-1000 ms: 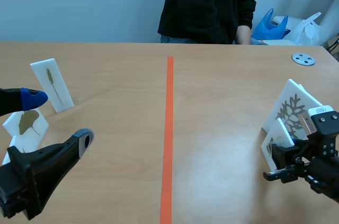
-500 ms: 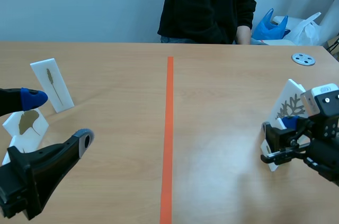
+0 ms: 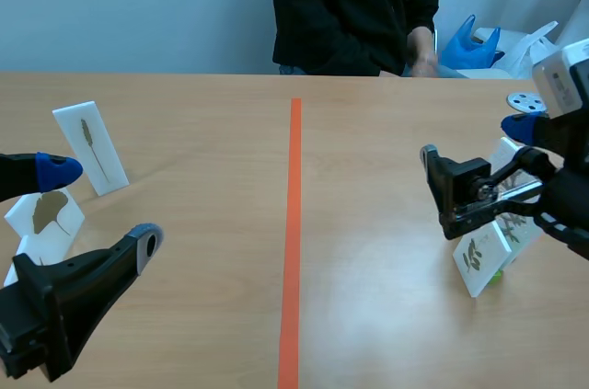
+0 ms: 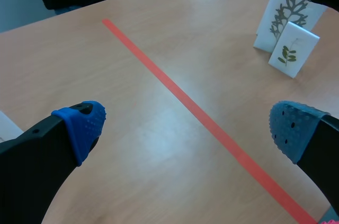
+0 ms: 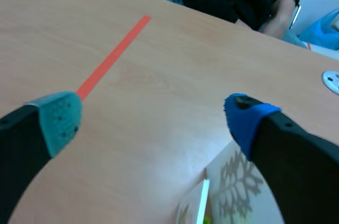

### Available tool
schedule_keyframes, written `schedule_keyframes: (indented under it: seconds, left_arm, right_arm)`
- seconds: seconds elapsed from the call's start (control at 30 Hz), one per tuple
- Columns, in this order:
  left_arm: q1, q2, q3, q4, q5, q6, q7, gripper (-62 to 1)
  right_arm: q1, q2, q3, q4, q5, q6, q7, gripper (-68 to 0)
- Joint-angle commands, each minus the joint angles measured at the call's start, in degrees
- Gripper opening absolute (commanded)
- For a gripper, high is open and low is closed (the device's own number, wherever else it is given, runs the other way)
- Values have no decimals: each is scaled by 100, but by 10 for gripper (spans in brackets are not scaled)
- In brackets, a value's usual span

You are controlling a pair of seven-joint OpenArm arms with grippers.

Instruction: Sort the leaf by its shape. The table is split by an orange tape line. A compound leaf with several leaflets goes to the left side, a simple leaf with one blade goes to the right side. Return to the home posture when a red brick is placed on the table.

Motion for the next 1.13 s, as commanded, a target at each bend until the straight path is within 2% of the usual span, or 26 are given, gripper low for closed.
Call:
schedule_keyframes:
  seconds: [0.0,0.07,0.2,0.3,0.5,1.1]
  left_arm:
    - [-20,42,17,90,-55,-9,-79,14]
    - [-20,42,17,90,-55,-9,-79,14]
    - [-17,42,17,90,-55,-9,-79,14]
    - [-17,42,17,90,-55,-9,-79,14]
    - [-17,42,17,90,-55,-9,-76,14]
    - [-17,42,17,90,-55,-9,-76,14]
  right_arm:
    - [-205,57,118,138,74,-31,-81,-30]
    - [-511,57,157,396,219,42,-321,4]
    - [-1193,59,153,916,413,538,-566,4]
    - [-1655,59,153,1331,564,682,-695,4]
    - [-2332,57,155,1978,560,684,-839,4]
    - [-2354,120,155,2002,557,678,-791,4]
